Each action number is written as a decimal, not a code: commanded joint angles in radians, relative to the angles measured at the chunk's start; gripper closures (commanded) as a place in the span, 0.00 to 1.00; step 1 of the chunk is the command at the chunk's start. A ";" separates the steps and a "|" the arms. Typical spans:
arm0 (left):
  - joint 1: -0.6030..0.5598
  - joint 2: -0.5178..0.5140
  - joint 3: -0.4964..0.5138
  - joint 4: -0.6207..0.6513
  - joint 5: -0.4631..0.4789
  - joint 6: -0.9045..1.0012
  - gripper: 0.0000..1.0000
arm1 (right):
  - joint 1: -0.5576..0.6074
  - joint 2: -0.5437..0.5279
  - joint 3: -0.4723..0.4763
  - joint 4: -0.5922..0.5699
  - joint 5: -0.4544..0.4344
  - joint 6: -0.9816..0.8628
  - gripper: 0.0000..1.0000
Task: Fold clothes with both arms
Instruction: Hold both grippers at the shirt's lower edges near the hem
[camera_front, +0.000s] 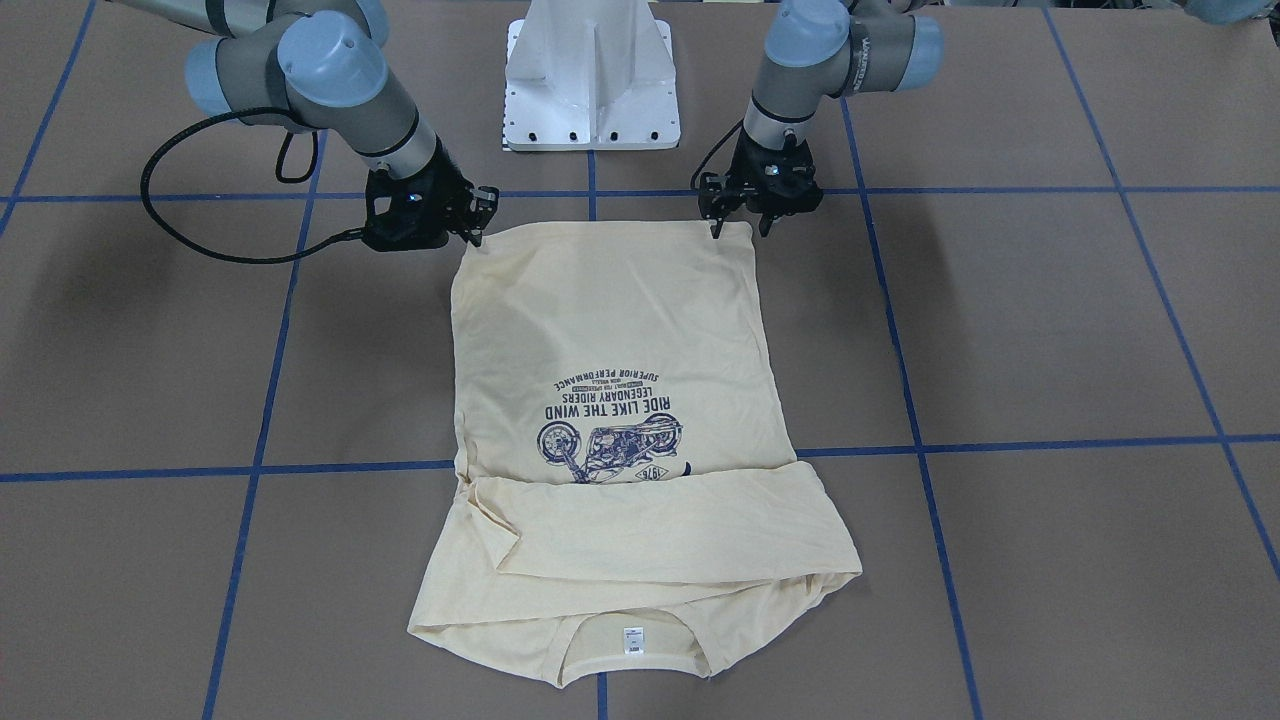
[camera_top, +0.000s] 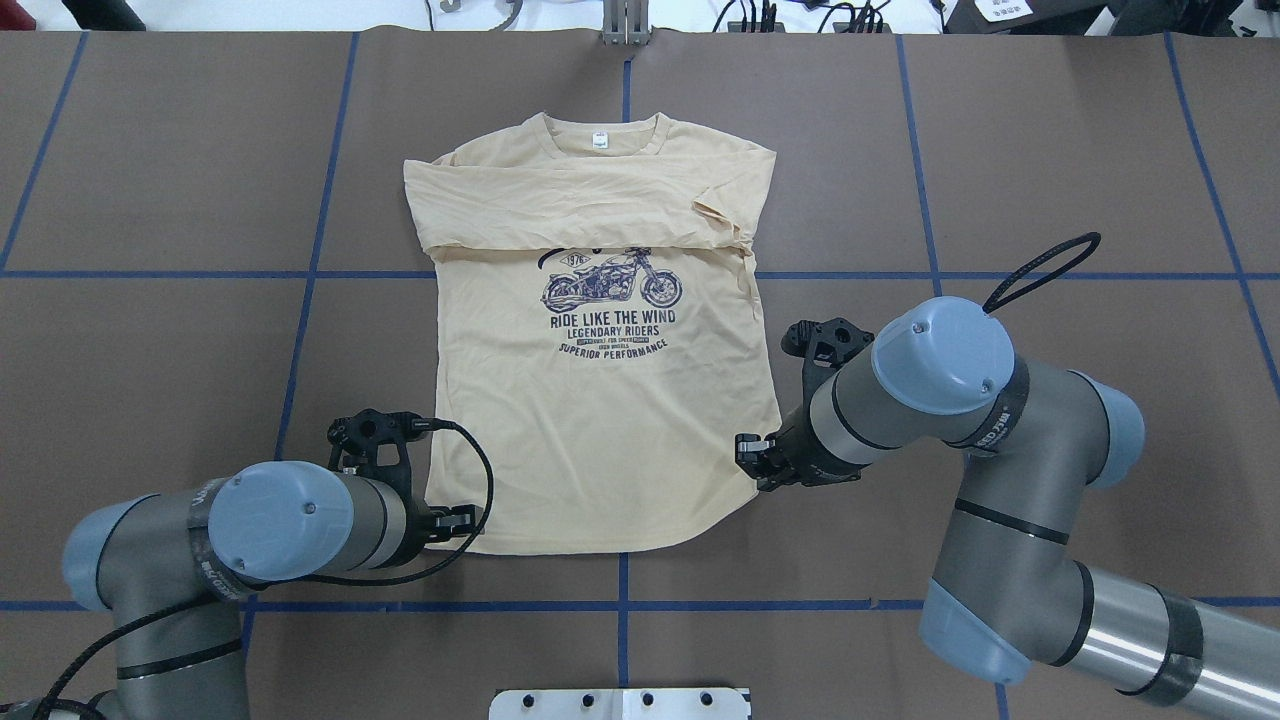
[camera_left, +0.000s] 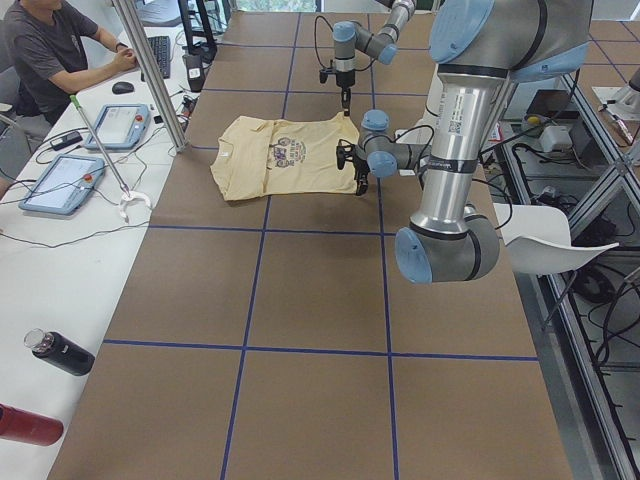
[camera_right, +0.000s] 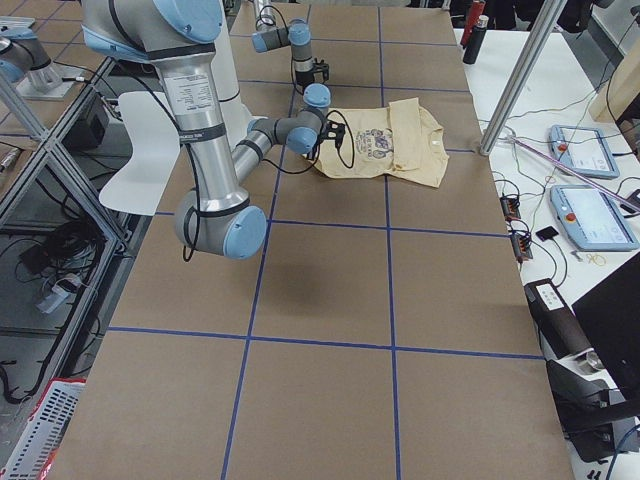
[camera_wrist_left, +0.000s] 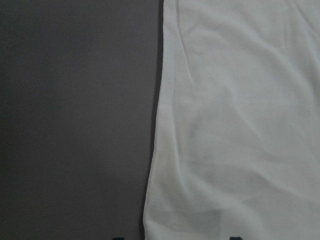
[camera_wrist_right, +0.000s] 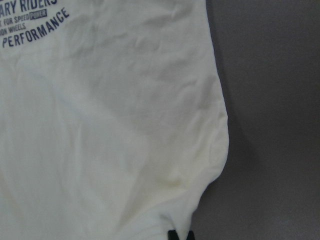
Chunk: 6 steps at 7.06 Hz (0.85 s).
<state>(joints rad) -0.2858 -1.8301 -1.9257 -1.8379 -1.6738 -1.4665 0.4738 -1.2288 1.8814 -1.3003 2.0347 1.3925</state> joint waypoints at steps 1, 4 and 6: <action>0.005 0.002 -0.001 0.005 -0.001 0.000 0.29 | 0.002 0.000 -0.001 -0.001 -0.001 0.000 1.00; 0.005 0.002 0.002 0.006 -0.001 0.002 0.31 | 0.006 0.002 0.001 -0.001 0.001 0.000 1.00; 0.004 0.002 0.002 0.012 -0.001 0.002 0.41 | 0.008 0.005 -0.001 -0.001 0.001 0.000 1.00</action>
<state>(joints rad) -0.2816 -1.8285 -1.9240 -1.8282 -1.6751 -1.4651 0.4803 -1.2251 1.8810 -1.3008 2.0356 1.3929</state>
